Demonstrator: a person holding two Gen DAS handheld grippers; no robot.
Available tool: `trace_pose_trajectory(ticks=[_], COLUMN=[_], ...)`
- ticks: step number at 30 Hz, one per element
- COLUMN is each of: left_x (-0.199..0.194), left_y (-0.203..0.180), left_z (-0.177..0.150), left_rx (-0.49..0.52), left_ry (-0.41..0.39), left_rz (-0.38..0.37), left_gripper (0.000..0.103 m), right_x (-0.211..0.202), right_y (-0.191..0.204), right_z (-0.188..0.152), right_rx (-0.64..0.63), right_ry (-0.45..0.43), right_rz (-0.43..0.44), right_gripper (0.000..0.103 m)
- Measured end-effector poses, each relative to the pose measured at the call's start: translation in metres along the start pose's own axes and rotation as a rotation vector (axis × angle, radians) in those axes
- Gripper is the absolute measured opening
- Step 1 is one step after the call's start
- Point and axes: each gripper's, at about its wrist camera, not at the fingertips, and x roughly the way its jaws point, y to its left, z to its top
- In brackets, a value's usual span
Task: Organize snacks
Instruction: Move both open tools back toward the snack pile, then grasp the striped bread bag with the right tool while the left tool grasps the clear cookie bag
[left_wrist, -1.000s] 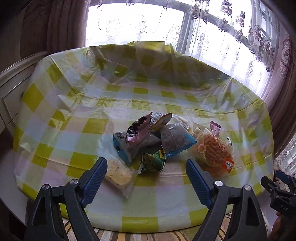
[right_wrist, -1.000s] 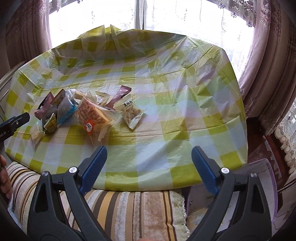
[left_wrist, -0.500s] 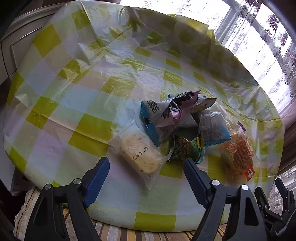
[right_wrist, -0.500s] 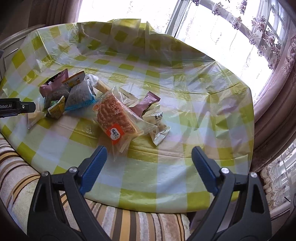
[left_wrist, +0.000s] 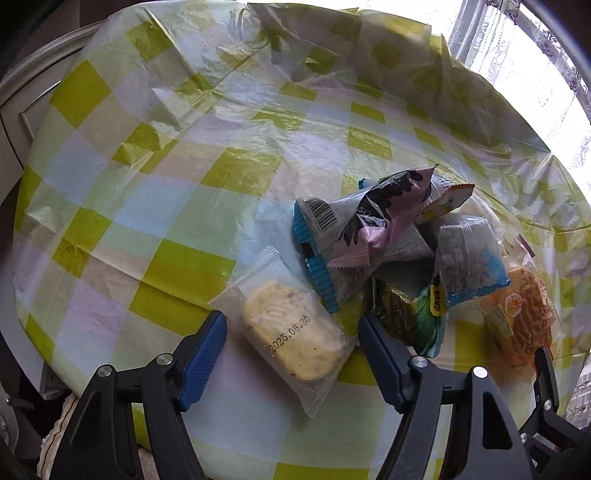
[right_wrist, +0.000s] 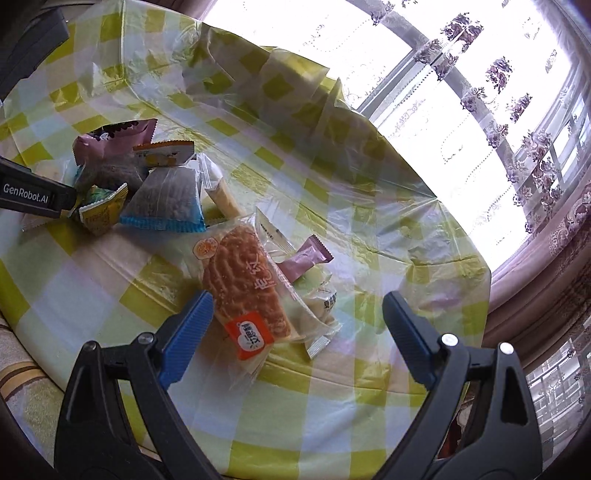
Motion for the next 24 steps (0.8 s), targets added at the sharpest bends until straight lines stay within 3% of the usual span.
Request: trace_pose_trajectory(ticks=[4, 11, 16, 24], left_x=[-0.002, -0.005, -0.008, -0.010], left_y=[0.002, 0.010, 0.018, 0.023], left_z=[-0.001, -0.002, -0.004, -0.007], left_rx=[0.003, -0.026, -0.055, -0.083], left_ry=[-0.014, -0.029, -0.036, -0.038], left_rz=[0.021, 0.015, -0.013, -0.029], left_gripper=[0.054, 0.043, 0.038, 0.035], right_x=[0.019, 0.040, 0.055, 0.059], right_y=[0.009, 0.026, 0.027, 0.018], right_z=[0.006, 0.012, 0.010, 0.007], right_rx=[-0.047, -0.097, -0.072, -0.017], right_ry=[0.017, 0.050, 0.112, 0.127], right_rz=[-0.003, 0.042, 0.120, 0.206], right_gripper=[0.094, 0.093, 0.072, 0.053])
